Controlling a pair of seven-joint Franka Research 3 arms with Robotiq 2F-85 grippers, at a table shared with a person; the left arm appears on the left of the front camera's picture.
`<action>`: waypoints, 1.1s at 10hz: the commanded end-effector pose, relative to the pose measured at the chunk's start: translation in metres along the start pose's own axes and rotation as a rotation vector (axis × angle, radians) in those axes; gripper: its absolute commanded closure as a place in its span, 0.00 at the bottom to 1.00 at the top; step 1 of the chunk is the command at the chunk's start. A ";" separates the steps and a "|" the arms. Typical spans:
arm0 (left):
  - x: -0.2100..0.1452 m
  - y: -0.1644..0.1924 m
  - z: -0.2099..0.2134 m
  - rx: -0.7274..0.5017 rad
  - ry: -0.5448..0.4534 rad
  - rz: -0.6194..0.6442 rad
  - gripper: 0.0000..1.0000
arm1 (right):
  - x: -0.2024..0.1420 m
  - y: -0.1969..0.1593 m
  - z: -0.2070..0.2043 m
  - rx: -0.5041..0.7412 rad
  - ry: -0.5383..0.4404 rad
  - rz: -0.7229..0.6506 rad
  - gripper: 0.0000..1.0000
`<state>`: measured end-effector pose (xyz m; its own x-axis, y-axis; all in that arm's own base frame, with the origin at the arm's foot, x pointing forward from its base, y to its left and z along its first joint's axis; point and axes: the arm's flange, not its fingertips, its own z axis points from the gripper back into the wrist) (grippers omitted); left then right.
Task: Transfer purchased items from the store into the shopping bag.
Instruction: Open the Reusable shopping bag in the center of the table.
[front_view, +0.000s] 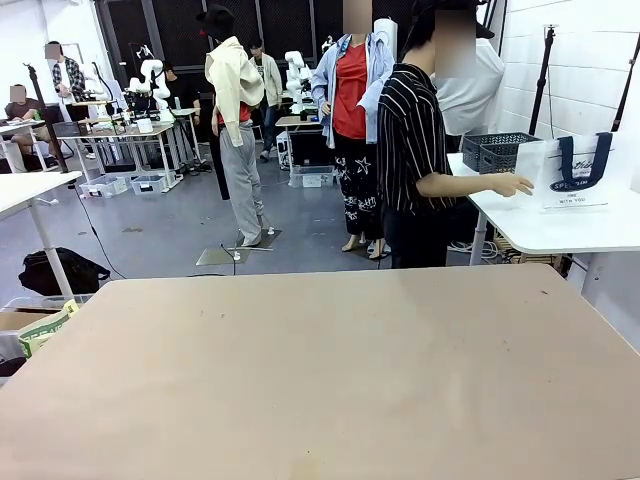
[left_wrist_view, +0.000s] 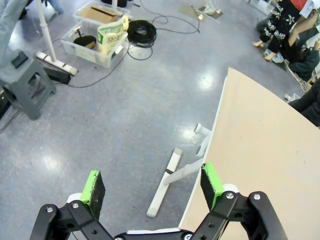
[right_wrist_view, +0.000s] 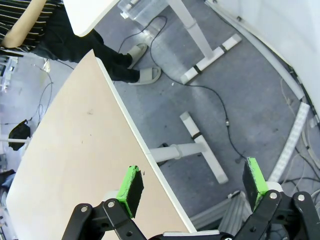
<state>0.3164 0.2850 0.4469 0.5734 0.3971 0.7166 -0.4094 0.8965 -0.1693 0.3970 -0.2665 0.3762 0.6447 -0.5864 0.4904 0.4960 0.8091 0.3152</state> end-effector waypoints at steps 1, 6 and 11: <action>-0.001 0.000 0.000 0.010 0.005 0.014 0.00 | 0.001 0.001 0.002 -0.011 0.001 0.002 0.00; -0.001 0.000 0.000 0.010 0.005 0.014 0.00 | 0.001 0.001 0.002 -0.011 0.001 0.002 0.00; -0.001 0.000 0.000 0.010 0.005 0.014 0.00 | 0.001 0.001 0.002 -0.011 0.001 0.002 0.00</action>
<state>0.3164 0.2850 0.4469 0.5734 0.3972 0.7165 -0.4094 0.8965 -0.1693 0.3970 -0.2665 0.3762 0.6447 -0.5863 0.4904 0.4960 0.8091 0.3152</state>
